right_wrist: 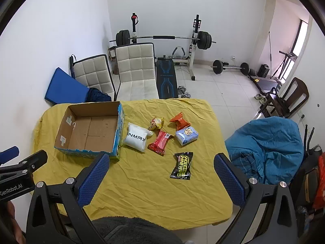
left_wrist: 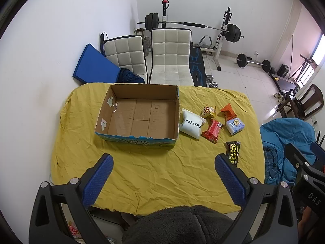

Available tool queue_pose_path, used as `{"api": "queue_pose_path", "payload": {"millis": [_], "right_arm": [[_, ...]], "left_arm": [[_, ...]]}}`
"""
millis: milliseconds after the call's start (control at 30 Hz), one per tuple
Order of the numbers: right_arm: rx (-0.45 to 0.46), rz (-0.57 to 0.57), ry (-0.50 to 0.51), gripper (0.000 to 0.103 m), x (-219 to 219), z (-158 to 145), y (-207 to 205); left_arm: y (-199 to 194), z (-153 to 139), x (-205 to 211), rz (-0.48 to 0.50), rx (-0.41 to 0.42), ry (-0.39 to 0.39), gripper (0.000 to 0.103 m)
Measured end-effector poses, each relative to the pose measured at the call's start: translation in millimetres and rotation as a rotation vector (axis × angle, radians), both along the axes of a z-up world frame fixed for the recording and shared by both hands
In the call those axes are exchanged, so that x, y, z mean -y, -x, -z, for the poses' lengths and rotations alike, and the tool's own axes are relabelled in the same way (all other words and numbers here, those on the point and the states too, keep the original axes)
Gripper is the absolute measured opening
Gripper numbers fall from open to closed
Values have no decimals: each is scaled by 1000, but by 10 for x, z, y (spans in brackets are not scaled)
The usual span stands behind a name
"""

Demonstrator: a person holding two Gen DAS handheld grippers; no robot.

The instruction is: Organize soft objects

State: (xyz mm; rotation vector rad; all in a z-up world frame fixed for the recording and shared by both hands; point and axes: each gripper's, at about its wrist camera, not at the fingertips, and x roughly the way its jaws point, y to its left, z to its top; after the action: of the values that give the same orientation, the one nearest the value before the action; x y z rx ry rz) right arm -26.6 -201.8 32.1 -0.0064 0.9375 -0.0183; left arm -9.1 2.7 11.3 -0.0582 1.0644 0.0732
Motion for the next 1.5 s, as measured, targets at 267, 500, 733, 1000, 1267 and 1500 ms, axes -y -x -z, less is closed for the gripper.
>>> {"api": "queue_pose_path", "payload": {"millis": [267, 500, 733, 1000, 1267, 1500], "right_arm": [[4, -1, -2, 103, -4, -25, -1], [11, 1, 1, 103, -58, -76, 20], [13, -7, 4, 103, -97, -104, 39], [25, -17, 10, 103, -140, -139, 48], [30, -17, 18, 103, -116, -84, 94], [29, -17, 14, 103, -120, -77, 92]], "left_arm": [[-5, -22, -7, -1, 2, 0, 102], [37, -51, -5, 1, 3, 3, 102], [85, -60, -4, -3, 10, 4, 102], [98, -34, -5, -4, 8, 8, 102], [98, -25, 1, -4, 7, 3, 102], [89, -9, -16, -8, 6, -1, 102]]}}
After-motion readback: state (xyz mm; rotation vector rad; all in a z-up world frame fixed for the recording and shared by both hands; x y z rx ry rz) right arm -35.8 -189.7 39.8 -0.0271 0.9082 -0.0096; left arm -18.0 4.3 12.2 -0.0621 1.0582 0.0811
